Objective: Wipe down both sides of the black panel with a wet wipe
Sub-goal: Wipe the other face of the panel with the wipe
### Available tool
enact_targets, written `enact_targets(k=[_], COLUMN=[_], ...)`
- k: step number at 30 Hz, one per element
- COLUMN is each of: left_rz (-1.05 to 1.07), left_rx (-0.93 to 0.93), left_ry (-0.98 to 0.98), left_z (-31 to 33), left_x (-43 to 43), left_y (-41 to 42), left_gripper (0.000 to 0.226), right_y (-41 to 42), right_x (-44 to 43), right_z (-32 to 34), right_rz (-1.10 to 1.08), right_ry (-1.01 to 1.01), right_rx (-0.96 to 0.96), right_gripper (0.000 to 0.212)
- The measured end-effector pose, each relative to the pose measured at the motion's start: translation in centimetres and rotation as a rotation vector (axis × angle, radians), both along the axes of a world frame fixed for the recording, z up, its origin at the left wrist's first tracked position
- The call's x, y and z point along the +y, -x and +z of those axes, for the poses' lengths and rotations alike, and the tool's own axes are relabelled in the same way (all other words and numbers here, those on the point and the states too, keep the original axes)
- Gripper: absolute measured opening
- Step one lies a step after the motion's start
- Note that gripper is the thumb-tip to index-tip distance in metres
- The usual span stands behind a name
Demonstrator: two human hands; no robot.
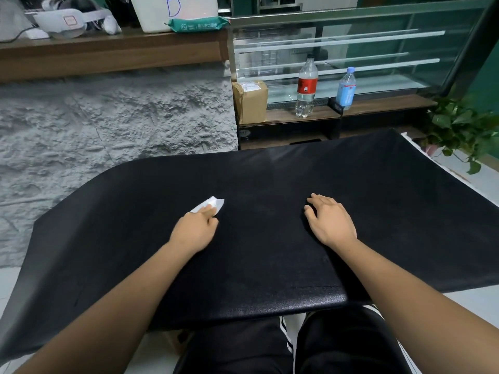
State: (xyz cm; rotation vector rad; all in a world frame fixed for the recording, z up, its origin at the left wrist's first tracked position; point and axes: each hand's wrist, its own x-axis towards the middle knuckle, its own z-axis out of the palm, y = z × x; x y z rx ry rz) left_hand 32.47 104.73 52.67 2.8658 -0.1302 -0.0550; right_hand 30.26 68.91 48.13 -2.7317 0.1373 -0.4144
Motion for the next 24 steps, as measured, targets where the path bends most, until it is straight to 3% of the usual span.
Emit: enact_targets(k=[10,24], left_rz=[0.089,-0.224], left_rx=[-0.019,-0.035], left_ry=[0.055,-0.005], left_z=[-0.6,-0.8], left_x=[-1.4,-11.9], left_y=[-0.2,1.3], left_gripper=[0.052,0.053], right_y=[-0.1,0.1], right_x=[0.0,0.1], right_z=[-0.1,0.3], right_rz=[-0.002,0.003], right_ry=[0.018,0.021], right_rx=[0.0,0.021], right_gripper=[0.047,0.047])
